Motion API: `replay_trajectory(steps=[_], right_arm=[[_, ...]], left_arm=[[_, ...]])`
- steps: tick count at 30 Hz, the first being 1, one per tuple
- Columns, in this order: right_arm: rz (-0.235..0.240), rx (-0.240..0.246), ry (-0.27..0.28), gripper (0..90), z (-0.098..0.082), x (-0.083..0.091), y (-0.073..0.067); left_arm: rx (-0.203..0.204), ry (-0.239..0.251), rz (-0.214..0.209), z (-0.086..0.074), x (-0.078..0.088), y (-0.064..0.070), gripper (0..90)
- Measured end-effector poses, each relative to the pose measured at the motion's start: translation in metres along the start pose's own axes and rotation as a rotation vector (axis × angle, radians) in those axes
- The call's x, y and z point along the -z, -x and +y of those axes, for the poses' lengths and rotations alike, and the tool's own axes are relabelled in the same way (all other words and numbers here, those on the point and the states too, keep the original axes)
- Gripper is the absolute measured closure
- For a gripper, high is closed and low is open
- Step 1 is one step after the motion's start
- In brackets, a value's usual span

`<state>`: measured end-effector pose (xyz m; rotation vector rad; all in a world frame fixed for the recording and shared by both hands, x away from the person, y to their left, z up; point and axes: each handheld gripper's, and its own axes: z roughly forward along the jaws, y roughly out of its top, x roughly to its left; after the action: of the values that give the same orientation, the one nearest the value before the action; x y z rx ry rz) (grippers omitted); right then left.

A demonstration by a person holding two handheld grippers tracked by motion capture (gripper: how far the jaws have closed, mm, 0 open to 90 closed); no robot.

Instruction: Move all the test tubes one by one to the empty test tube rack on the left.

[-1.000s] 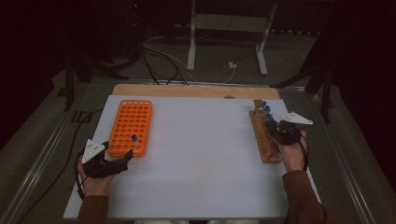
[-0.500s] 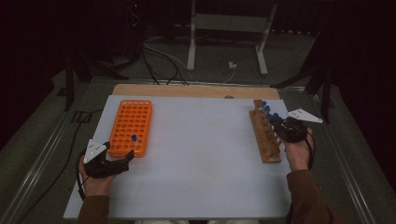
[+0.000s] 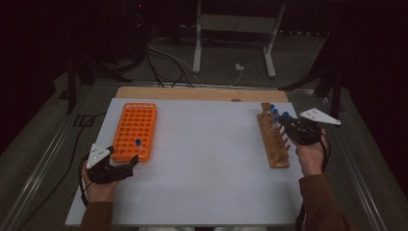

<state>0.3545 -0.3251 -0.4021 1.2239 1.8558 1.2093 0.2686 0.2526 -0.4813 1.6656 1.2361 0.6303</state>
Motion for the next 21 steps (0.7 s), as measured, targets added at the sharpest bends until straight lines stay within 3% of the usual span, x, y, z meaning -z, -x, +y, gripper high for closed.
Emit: replay_trajectory(steps=[11,21], right_arm=[[0.095,0.007,-0.001,76.5,-0.001,-0.009,-0.024],[0.178,0.034,-0.003,76.5,0.002,-0.021,-0.057]], left_arm=[[-0.010,0.004,-0.004,0.001,0.000,0.003,1.0],[-0.020,0.031,-0.004,0.004,0.003,0.006,0.9]])
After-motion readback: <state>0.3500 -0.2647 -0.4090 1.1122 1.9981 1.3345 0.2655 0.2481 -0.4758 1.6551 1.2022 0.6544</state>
